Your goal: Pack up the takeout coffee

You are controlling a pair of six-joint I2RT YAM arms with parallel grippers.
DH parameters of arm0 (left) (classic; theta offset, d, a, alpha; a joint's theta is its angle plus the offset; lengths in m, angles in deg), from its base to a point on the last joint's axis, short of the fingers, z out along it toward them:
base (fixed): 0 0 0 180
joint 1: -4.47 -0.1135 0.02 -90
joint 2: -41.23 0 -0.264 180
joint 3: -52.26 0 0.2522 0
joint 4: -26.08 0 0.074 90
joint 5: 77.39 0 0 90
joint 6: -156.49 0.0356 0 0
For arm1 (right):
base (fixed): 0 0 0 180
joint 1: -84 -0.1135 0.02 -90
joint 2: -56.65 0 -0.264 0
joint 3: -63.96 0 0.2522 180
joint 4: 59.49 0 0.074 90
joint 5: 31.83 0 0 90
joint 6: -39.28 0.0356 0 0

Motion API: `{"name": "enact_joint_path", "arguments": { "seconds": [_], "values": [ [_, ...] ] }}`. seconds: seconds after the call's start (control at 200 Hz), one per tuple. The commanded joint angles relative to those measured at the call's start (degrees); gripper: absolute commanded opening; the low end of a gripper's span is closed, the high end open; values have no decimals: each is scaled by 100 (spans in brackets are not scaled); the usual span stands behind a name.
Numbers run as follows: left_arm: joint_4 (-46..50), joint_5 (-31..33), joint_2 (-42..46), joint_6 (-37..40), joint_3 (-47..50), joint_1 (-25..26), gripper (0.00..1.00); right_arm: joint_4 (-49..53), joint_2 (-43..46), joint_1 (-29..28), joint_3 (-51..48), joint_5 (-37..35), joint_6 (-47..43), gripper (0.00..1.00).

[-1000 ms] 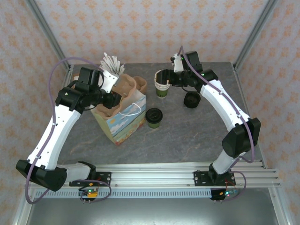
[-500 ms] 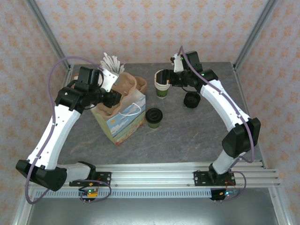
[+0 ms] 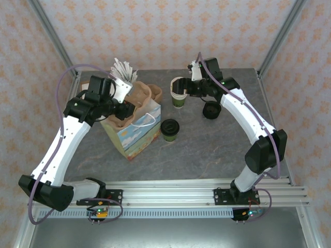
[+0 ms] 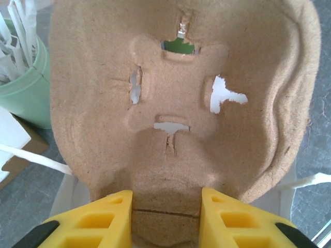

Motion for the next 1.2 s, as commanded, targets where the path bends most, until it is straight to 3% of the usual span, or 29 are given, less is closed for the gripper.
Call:
{"name": "enact_joint_path", "arguments": {
  "seconds": [0.0, 0.46, 1.196],
  "values": [
    [-107, -44, 304, 143, 158, 67, 32, -192, 78, -12, -96, 79, 44, 78],
    [-74, -130, 446, -4, 96, 80, 32, -208, 78, -14, -158, 110, 47, 78],
    [-32, -216, 152, 442, -37, 107, 33, -214, 150, -13, -193, 142, 29, 78]
  ]
}}
